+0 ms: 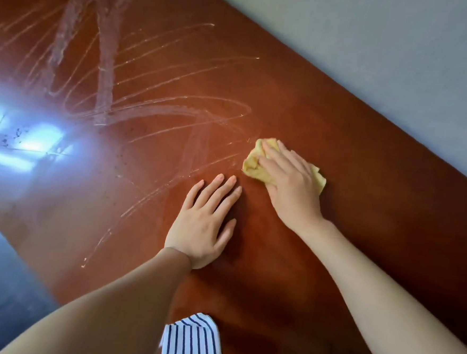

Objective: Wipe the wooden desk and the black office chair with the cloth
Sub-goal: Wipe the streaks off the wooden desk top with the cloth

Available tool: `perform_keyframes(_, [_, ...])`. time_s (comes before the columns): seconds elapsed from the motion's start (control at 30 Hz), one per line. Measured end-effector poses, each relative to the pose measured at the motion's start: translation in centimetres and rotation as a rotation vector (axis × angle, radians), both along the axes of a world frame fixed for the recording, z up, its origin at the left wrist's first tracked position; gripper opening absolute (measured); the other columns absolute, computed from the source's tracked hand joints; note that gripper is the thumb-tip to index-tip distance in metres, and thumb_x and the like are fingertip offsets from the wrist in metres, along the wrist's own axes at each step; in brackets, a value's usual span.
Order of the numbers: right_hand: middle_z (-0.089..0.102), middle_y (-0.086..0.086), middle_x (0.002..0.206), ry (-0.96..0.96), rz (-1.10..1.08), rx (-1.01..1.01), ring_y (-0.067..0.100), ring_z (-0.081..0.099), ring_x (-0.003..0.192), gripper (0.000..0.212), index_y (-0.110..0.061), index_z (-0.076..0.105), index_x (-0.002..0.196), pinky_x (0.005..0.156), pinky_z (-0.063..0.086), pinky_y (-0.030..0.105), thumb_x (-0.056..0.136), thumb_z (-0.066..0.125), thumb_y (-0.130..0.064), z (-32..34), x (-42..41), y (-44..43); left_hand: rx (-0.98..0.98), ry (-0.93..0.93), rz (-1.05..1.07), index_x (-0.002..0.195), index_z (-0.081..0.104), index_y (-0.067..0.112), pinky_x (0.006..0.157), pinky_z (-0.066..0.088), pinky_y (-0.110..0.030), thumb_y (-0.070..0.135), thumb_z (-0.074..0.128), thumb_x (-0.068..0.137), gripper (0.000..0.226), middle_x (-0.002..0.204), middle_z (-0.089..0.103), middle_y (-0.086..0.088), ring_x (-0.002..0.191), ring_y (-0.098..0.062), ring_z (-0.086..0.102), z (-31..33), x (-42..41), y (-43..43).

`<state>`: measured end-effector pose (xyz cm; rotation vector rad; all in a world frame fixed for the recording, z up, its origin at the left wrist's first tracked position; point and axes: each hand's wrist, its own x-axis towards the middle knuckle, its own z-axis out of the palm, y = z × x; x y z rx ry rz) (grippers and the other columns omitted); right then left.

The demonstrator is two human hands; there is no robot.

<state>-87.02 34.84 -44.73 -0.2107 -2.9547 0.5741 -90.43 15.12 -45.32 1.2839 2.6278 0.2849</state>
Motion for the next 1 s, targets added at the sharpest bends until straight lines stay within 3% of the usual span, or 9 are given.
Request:
perform_keyframes(0.23, [0.049,0.000,0.140,-0.049,0.428,0.010,0.021,0.041,0.134,0.075,-0.017,0.059,0.129,0.110,0.034,0.037,0.063,0.069,0.018,0.6,8.7,2.6,0.002,-0.012,0.004,0.147,0.034,0.019,0.118,0.007,-0.040,0.038,0.031,0.095,0.055,0.155,0.029,-0.001,0.145,-0.019,0.017,0.0,0.3,-0.2])
perform_keyframes(0.33, [0.050,0.004,0.139,-0.090,0.470,0.038,0.023,0.042,0.133,0.078,-0.014,0.059,0.128,0.109,0.035,0.038,0.060,0.067,0.024,1.0,8.8,6.4,0.001,-0.005,0.003,0.147,0.034,0.019,0.118,0.007,-0.041,0.038,0.032,0.095,0.056,0.155,0.029,-0.001,0.145,-0.019,0.018,-0.1,0.3,-0.2])
perform_keyframes(0.53, [0.049,0.010,0.139,-0.116,0.306,0.044,0.029,0.042,0.132,0.072,-0.007,0.059,0.127,0.105,0.038,0.049,0.063,0.065,0.026,1.1,5.0,11.3,-0.013,0.017,-0.013,0.147,0.035,0.018,0.117,0.010,-0.042,0.038,0.034,0.095,0.056,0.154,0.028,-0.001,0.144,-0.019,0.018,-0.2,0.3,-0.2])
perform_keyframes(0.77, [0.048,0.019,0.138,0.032,-0.072,-0.012,0.036,0.042,0.131,0.041,0.006,0.055,0.125,0.112,0.027,0.038,0.085,0.058,0.010,0.4,-3.3,14.1,-0.024,0.017,-0.034,0.148,0.033,0.019,0.117,0.010,-0.044,0.039,0.034,0.095,0.057,0.154,0.029,-0.002,0.145,-0.019,0.015,-0.6,0.2,-0.2])
perform_keyframes(1.0, [0.054,0.010,0.134,0.085,-0.366,0.010,0.030,0.048,0.122,0.032,-0.003,0.058,0.125,0.106,0.031,0.031,0.095,0.049,-0.009,-0.4,-11.8,12.7,0.010,0.030,-0.045,0.146,0.036,0.017,0.115,0.014,-0.045,0.037,0.038,0.093,0.057,0.154,0.029,-0.002,0.144,-0.020,0.018,-0.5,0.0,-0.2])
